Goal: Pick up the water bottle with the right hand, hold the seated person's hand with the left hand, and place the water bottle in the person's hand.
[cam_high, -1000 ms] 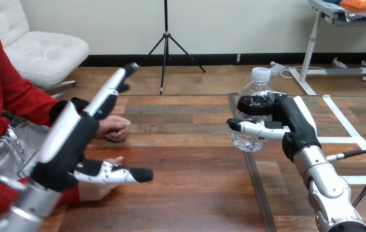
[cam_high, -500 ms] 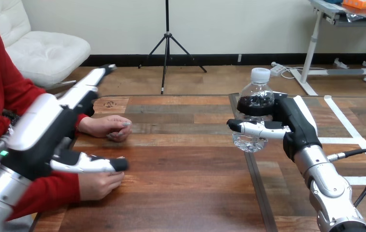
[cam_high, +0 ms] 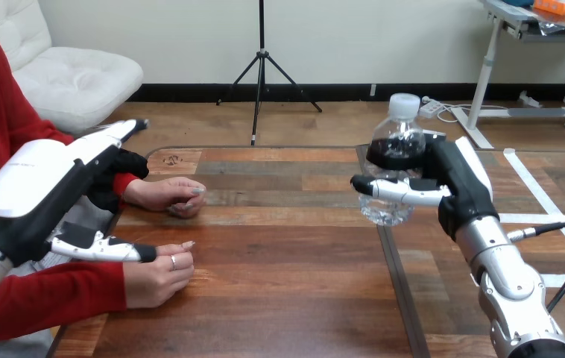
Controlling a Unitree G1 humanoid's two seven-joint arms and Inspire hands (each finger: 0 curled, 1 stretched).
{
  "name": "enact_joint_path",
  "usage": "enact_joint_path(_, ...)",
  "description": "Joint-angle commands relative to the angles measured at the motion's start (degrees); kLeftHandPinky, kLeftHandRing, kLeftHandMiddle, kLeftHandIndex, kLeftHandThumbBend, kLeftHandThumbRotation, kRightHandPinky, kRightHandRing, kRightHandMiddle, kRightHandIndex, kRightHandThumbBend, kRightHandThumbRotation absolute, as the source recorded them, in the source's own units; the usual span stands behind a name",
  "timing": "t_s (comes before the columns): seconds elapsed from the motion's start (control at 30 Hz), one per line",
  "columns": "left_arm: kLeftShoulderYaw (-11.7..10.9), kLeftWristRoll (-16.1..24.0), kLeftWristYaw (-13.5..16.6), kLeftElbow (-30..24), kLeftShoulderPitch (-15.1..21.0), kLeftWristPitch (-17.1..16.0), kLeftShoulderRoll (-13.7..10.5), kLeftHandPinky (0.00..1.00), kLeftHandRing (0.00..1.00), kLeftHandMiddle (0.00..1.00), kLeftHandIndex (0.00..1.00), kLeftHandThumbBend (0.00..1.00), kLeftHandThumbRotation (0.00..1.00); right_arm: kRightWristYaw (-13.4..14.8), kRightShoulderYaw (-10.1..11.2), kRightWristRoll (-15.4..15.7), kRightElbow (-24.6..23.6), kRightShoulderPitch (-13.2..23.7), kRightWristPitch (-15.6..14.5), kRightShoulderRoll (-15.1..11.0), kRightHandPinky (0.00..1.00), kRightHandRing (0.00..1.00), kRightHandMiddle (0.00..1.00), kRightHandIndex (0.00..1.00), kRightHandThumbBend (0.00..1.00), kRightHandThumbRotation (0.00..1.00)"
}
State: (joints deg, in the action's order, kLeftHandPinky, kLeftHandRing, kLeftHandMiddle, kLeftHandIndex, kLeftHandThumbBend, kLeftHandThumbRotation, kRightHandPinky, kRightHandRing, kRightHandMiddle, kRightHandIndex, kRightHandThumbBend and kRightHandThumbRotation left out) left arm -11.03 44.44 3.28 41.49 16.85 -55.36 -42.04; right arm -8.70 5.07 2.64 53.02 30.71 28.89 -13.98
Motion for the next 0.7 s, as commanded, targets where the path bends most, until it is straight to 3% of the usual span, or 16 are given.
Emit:
enact_joint_path(0.0,5.4,3.0,3.3,2.0,5.6,2.3,-3.6,0.77,0.87,0.89,0.94,1.0,0.48,0.1,1.0,-1.4,-6.3,1.6,-0.6,-1.4,0.3,0.37,0.46,0.46,0.84,0.0)
enact_joint_path(0.27,10.8,4.6,5.6,6.2,8.8,4.1,-6.1,0.75,0.85,0.87,0.9,1.0,0.5,0.0,1.1,-1.6,-10.1,0.4,-2.4,-1.9,0.3,0.37,0.46,0.46,0.83,0.0)
enact_joint_path(0.43,14.5,5.5,4.6,9.7,11.8,5.5,-7.6,0.75,0.84,0.86,0.88,1.0,0.51,0.0,1.3,-1.6,-13.5,-0.7,-4.0,-2.3,0.3,0.37,0.46,0.46,0.82,0.0)
enact_joint_path(0.67,19.6,8.1,6.6,14.1,15.4,6.4,-9.1,0.75,0.83,0.85,0.87,1.0,0.51,0.5,1.4,-1.2,-17.3,-2.0,-5.6,-2.9,0.3,0.37,0.45,0.46,0.82,0.0)
